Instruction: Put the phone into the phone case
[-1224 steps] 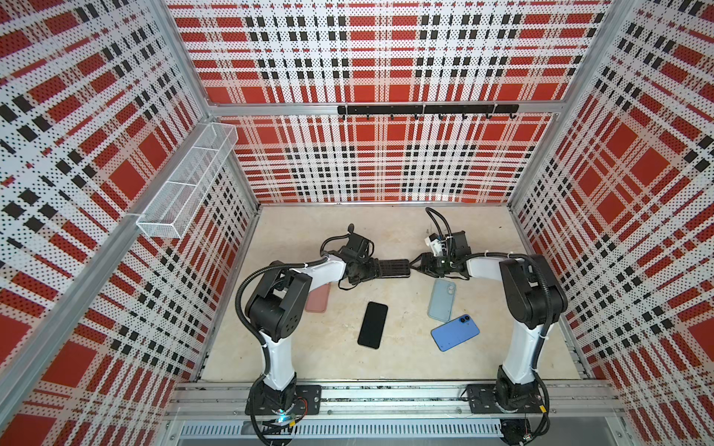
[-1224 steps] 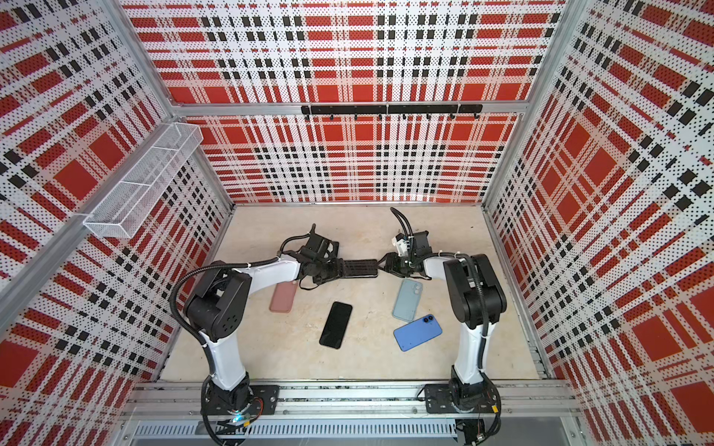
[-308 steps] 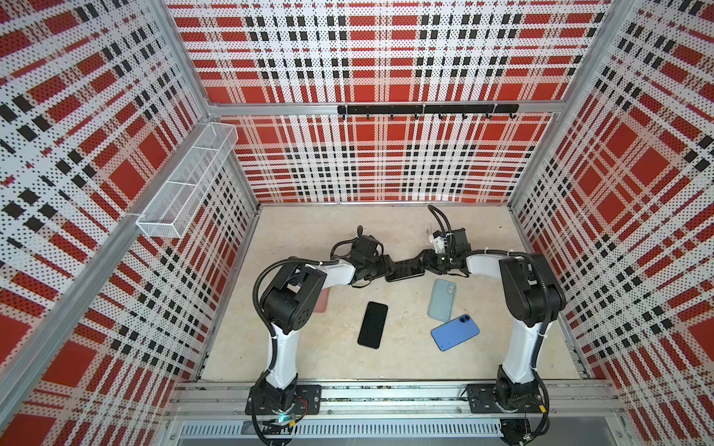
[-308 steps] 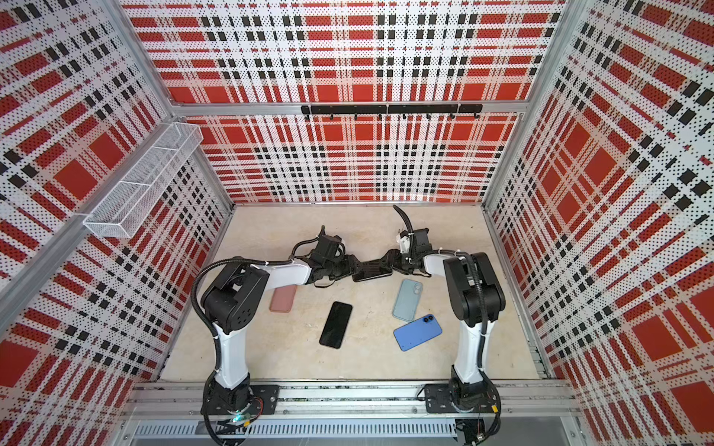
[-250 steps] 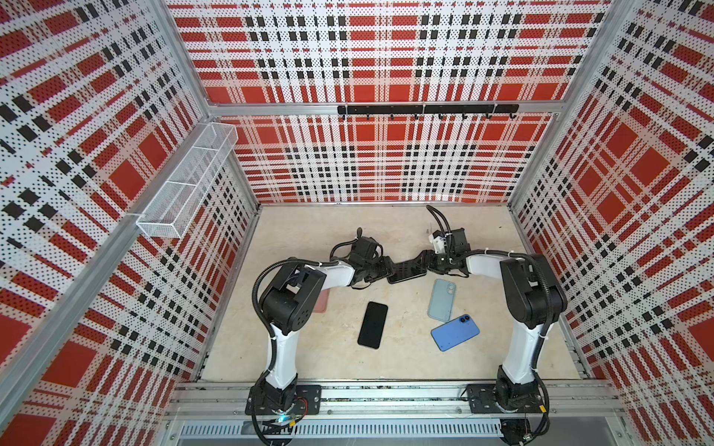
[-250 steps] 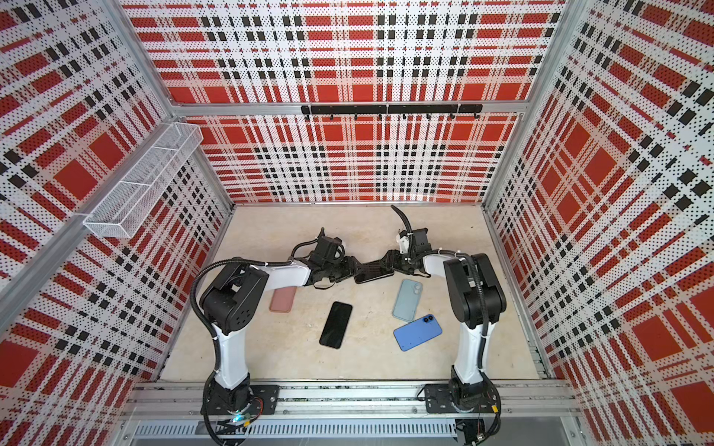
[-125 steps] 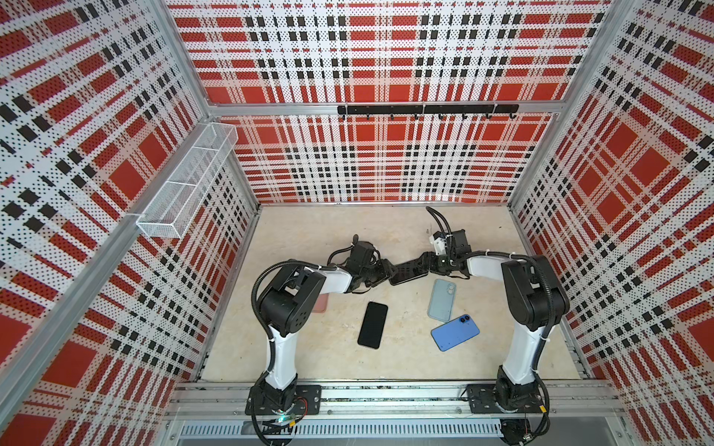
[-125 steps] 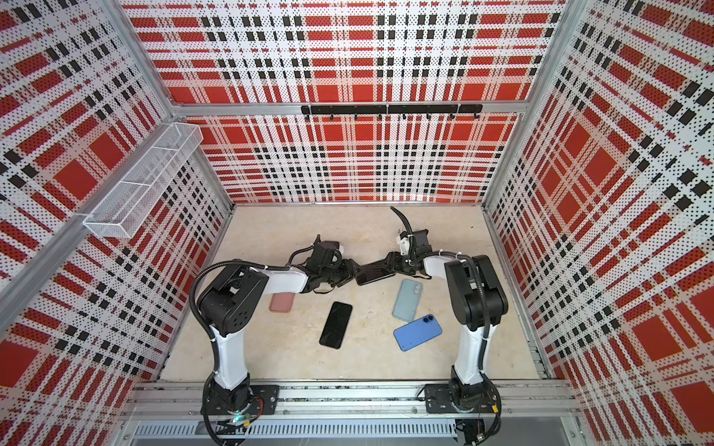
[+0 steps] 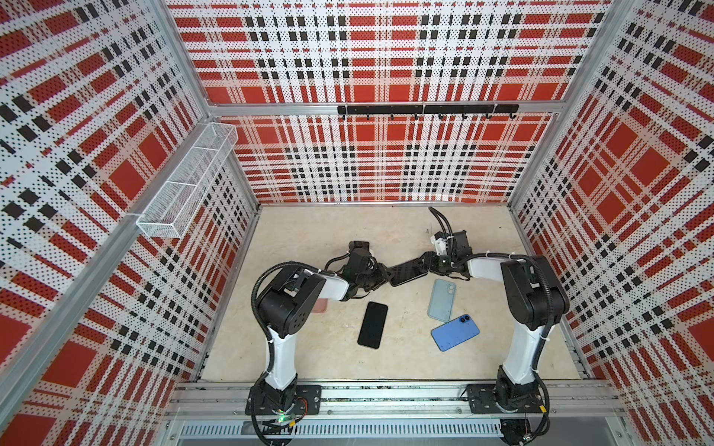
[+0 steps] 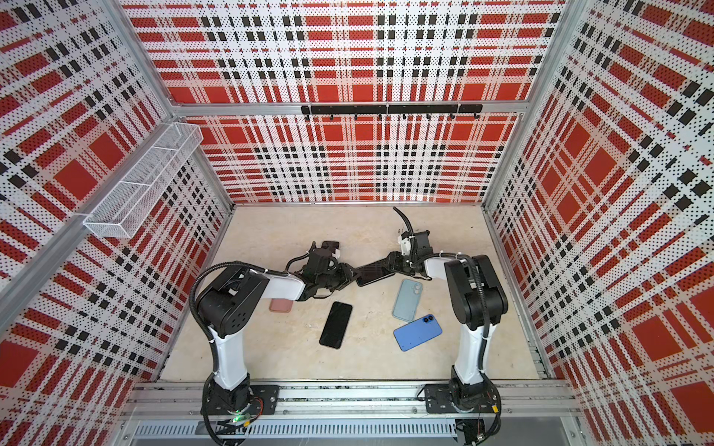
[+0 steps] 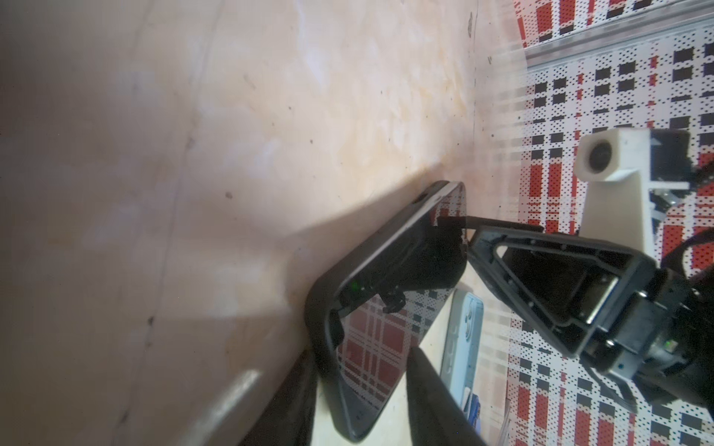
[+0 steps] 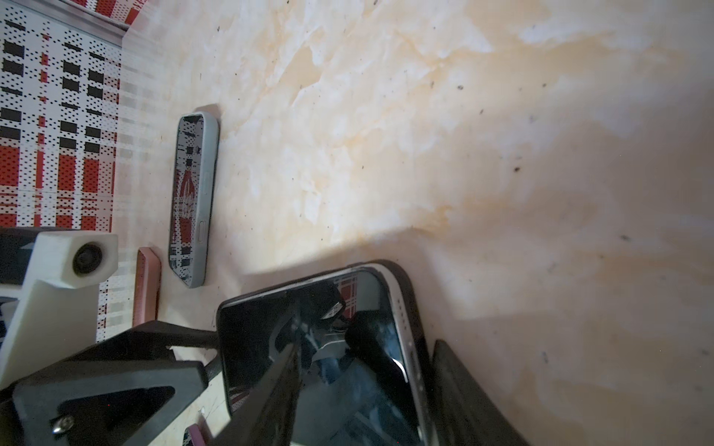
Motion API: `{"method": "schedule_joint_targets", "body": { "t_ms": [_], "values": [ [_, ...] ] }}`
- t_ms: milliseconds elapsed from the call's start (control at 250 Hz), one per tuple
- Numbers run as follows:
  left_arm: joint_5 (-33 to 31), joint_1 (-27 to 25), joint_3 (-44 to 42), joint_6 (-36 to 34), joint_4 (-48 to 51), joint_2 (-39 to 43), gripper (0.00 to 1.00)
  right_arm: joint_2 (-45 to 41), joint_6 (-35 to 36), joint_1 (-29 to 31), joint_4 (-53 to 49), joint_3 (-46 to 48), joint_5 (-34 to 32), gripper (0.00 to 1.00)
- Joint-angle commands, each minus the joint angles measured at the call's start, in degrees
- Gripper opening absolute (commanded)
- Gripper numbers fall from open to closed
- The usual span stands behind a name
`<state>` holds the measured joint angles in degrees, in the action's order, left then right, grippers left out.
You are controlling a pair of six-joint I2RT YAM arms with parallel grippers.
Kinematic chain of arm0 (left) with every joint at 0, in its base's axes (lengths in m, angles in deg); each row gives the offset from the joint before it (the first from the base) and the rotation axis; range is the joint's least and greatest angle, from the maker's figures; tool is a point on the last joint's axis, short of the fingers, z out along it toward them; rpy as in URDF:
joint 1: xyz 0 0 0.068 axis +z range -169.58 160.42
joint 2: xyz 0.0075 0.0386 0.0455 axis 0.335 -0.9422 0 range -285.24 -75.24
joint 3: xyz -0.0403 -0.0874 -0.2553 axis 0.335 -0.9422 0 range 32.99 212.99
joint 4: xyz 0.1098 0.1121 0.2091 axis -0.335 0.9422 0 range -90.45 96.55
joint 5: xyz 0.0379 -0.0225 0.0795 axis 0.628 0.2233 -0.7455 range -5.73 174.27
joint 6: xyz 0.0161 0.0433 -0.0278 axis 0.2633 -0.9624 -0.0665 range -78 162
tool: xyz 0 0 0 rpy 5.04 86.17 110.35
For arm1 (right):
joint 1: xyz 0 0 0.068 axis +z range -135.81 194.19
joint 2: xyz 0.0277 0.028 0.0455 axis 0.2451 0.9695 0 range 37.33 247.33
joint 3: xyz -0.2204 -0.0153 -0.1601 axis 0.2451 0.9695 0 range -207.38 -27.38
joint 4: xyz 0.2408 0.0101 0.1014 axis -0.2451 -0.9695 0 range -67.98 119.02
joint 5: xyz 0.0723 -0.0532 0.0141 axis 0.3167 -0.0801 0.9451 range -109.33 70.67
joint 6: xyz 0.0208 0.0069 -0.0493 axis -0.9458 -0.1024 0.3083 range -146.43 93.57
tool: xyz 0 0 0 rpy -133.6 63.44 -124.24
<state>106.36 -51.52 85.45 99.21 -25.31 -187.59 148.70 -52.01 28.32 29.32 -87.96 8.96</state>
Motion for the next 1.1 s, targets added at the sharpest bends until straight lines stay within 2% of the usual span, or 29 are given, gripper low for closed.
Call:
{"method": "schedule_joint_targets", "body": {
  "t_ms": [0,244,548,1097],
  "values": [
    [2.4,-1.4,0.0,1.4,-9.9,3.4,0.4,3.5,-1.6,1.4,-2.8,1.9,3.4,0.55],
    [2.6,-1.1,-1.1,1.9,-11.4,3.4,0.36,4.1,-2.5,1.4,-1.8,2.5,3.6,0.5],
    [2.9,-1.2,-0.2,3.4,-11.6,-0.3,0.33,3.5,-2.8,1.4,-1.5,2.7,3.2,0.45],
    [3.8,-1.0,-0.2,6.2,-16.3,-3.3,0.12,3.4,-3.7,1.4,-0.3,2.9,4.8,0.44]
  ]
}}
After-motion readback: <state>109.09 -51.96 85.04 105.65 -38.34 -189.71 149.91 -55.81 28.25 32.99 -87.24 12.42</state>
